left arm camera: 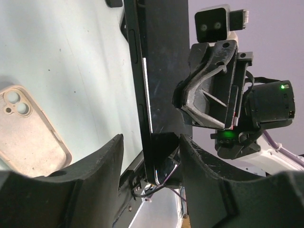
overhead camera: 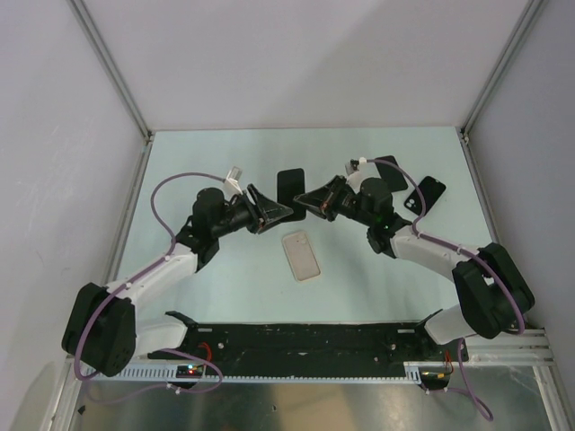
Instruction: Put the phone into the phone case
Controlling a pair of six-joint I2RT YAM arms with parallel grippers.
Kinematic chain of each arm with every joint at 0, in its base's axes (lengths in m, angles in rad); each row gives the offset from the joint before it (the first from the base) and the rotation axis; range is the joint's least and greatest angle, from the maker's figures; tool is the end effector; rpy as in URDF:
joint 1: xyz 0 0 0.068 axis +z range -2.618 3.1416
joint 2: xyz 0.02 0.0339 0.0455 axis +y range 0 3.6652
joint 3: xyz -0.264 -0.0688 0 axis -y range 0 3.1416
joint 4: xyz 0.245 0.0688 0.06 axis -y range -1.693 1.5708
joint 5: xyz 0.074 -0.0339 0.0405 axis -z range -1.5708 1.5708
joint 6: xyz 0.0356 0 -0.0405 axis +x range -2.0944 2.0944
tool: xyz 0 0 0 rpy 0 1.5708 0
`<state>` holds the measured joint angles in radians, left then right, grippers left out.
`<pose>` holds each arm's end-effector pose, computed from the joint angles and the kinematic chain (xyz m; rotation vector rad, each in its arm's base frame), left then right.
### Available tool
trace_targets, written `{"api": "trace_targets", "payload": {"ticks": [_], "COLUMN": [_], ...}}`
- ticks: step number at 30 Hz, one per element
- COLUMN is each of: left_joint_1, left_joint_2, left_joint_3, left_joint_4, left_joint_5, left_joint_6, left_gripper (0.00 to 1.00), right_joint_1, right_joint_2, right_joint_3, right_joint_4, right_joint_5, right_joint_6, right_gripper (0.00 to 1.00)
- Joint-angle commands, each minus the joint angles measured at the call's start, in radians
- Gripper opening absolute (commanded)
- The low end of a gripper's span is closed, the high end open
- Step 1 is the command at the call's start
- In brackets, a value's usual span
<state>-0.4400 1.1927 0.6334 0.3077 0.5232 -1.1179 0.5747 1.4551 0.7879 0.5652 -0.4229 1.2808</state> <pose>0.2309 -0.1284 0.2536 -0.2801 2.0740 -1.5068 0.2649 0.1889 0.2604 0.3208 1.9679 1.6663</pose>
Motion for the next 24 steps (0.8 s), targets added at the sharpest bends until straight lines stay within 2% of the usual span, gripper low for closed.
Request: {"api": "trace_targets", "payload": {"ticks": [1,7,13,15,17,20,22,24], "left_joint_1": [0.003,0.003,0.002,0.003,0.003,0.003,0.002,0.002], "left_joint_2": [0.006,0.001,-0.009,-0.011,-0.014,-0.025,-0.036,-0.05], "left_joint_3": [-0.008,-0.008,-0.012,-0.013,-0.014,-0.016,-0.021,-0.03], "left_joint_4": [0.063,0.083,0.086,0.085,0.085,0.085,0.085,0.085], "left_joint_5": [0.044,0.062,0.084,0.099,0.114,0.139,0.158,0.182], "left_joint_6": [-0.026,-0.04,-0.043,-0.039,-0.028,-0.01,-0.002,0.008], "left_gripper": [0.53,0.37,0.08,0.02,0.01,0.0,0.0,0.0], "right_joint_1": [0.02,0.042,0.053,0.049,0.033,-0.014,-0.073,-0.146], "right_joint_2": [0.001,-0.003,-0.023,-0.031,-0.038,-0.038,-0.027,-0.001], "right_joint_3": [0.007,-0.007,-0.021,-0.021,-0.021,-0.018,-0.006,0.026], "right_joint_4": [0.159,0.14,0.103,0.091,0.075,0.073,0.073,0.071], "right_joint_5": [0.007,0.035,0.068,0.055,0.036,-0.046,-0.134,-0.243], "right_joint_6": [0.038,0.0,-0.074,-0.109,-0.138,-0.18,-0.212,-0.241], "right_gripper": [0.0,0.0,0.0,0.06,0.23,0.58,0.73,0.82]}}
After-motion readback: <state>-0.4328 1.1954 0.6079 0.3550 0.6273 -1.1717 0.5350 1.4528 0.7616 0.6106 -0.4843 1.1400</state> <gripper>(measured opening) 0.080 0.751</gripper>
